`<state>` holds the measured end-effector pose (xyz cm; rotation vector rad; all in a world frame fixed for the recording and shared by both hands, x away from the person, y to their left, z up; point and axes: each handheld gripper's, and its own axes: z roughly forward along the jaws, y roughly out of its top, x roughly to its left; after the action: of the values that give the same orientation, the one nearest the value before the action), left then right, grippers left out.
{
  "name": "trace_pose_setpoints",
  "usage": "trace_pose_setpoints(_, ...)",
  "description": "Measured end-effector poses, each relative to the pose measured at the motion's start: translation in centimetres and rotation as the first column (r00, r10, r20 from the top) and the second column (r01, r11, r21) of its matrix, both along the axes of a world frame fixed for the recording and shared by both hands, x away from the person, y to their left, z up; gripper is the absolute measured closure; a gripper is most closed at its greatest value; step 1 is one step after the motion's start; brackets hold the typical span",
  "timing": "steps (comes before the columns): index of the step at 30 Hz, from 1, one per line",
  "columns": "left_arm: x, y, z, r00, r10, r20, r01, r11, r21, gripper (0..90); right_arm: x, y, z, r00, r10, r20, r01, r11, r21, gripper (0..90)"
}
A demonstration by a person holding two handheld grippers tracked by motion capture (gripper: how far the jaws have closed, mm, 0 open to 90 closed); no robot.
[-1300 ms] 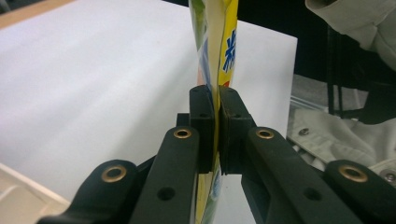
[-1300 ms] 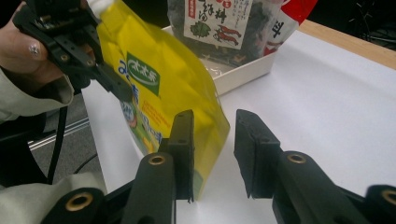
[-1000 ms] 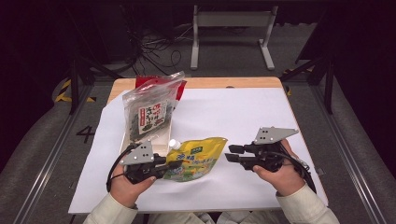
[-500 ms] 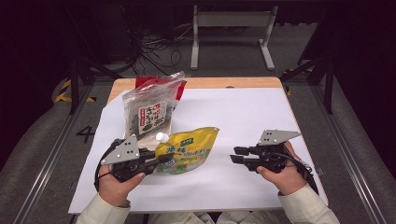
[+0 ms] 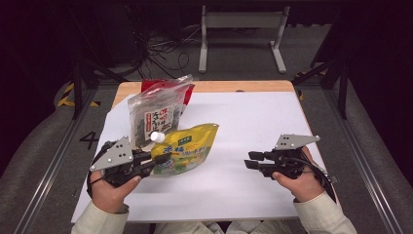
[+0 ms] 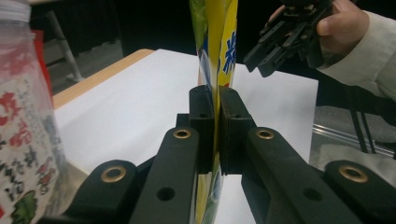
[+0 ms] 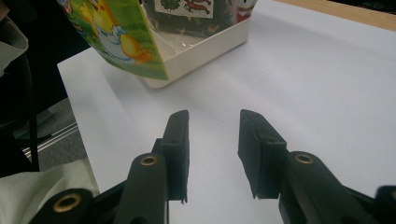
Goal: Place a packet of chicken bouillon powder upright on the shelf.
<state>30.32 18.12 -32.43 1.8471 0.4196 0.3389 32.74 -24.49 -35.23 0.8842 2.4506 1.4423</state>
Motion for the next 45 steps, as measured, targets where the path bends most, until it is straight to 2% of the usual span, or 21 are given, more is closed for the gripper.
trace_pose_setpoints(18,0.6,3.0,0.4,0.9959,0.088,0.022,-0.088,0.996,-0.015,86.1,0.1,-0.4,-0.1,0.9999,-0.013,-0.008,0.013,1.0,0.005,63.2)
trace_pose_setpoints(22,0.6,3.9,0.6,0.9926,0.118,0.029,-0.117,0.9927,-0.029,86.1,0.2,-0.4,-0.1,0.9999,-0.014,-0.009,0.014,1.0,0.003,63.2)
trace_pose_setpoints(28,1.0,4.8,0.4,0.988,0.153,0.023,-0.152,0.988,-0.026,86.1,0.3,-0.5,-0.2,0.9998,-0.017,-0.009,0.017,1.0,0.004,62.8)
trace_pose_setpoints(32,1.4,5.3,0.1,0.9911,0.132,0.019,-0.132,0.9912,-0.014,86.1,0.3,-0.5,-0.2,0.9997,-0.018,-0.014,0.018,1.0,0.006,62.7)
trace_pose_setpoints(45,2.5,6.5,-1.2,0.9925,0.122,0.012,-0.122,0.9921,0.029,86.1,0.4,-0.5,-0.3,0.9995,-0.024,-0.02,0.025,1.0,0.012,61.1)
